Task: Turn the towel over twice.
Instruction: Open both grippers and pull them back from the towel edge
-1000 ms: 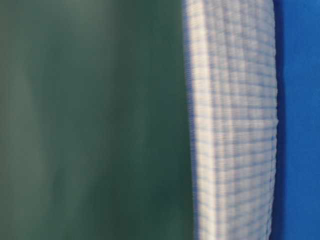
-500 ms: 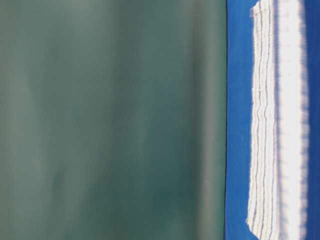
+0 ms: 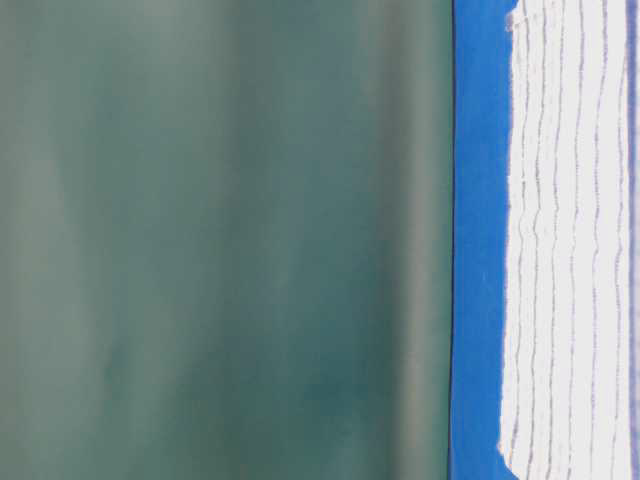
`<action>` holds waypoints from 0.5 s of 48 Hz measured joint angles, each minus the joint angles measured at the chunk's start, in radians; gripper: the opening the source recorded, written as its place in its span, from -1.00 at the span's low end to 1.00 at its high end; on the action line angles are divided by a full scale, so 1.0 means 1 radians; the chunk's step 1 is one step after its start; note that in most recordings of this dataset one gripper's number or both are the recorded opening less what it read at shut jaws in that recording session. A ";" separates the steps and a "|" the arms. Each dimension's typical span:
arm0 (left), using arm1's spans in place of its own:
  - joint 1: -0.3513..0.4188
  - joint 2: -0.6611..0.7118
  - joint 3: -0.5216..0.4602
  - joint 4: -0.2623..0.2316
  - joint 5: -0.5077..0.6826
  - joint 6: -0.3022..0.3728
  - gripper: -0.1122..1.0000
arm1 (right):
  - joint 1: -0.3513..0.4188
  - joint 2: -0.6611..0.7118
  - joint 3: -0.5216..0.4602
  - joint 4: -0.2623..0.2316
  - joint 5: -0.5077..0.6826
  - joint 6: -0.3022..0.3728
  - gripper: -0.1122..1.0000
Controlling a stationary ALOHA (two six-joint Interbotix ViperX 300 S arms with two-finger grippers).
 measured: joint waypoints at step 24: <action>-0.017 -0.002 -0.037 -0.002 0.061 -0.034 0.69 | 0.003 -0.005 -0.026 0.000 0.014 -0.005 0.29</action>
